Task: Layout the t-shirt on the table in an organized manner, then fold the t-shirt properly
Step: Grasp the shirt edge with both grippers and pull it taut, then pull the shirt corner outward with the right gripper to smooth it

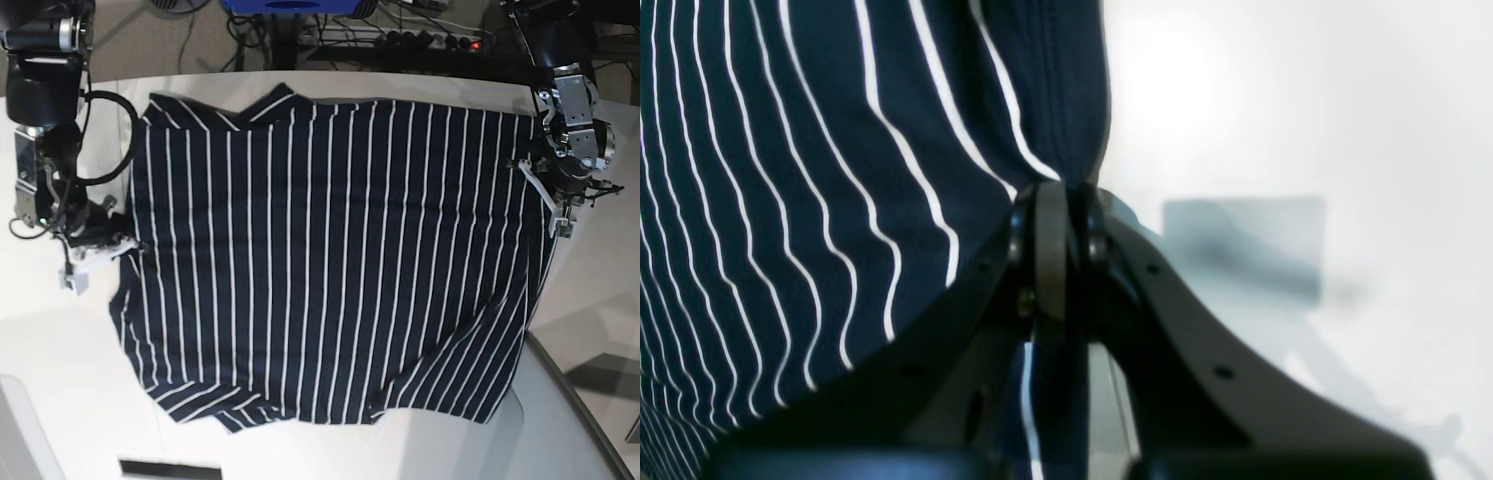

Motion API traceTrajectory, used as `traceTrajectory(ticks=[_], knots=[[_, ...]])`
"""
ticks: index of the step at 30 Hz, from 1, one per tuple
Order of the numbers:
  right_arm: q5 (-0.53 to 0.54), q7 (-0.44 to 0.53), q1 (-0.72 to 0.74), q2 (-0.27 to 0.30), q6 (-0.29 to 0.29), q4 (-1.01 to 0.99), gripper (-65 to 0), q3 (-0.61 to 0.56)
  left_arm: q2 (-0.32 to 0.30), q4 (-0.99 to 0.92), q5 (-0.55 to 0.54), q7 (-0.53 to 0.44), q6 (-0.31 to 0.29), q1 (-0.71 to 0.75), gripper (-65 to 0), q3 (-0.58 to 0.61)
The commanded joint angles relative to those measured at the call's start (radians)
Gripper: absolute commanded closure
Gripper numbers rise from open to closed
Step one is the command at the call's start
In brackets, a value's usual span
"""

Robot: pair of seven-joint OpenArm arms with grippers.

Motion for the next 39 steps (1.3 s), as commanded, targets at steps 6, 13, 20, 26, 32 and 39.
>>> traceTrajectory(ticks=[6, 13, 20, 26, 32, 39], knots=[[-0.088, -0.026, -0.043, 0.0, -0.105, 0.114, -0.6, 0.011, -0.012, 0.018, -0.009, -0.013, 0.011, -0.011, 0.0, -0.001], [-0.087, -0.044, -0.118, -0.008, -0.328, 0.376, -1.8, 0.003, -0.012, 0.087, -0.009, -0.011, 0.011, -0.011, 0.0, -0.003], [-0.083, -0.155, -0.129, -0.011, -0.328, 0.556, -23.6, 0.003, -0.011, 0.123, -0.009, -0.011, 0.011, -0.013, 0.0, -0.003], [-0.087, -0.227, -0.184, -0.003, -0.336, 0.685, -24.3, 0.011, 0.015, 0.115, -0.009, -0.011, 0.011, -0.036, 0.0, -0.004], [-0.071, -0.322, -0.371, -0.024, -0.325, 0.875, -24.9, 0.008, 0.012, 0.121, -0.009, -0.011, 0.011, -0.034, 0.0, -0.01], [0.025, -0.236, -0.601, -0.093, -0.291, 0.932, -24.9, 0.031, -0.006, 0.119, -0.01, -0.011, 0.007, 0.02, 0.0, -0.007]])
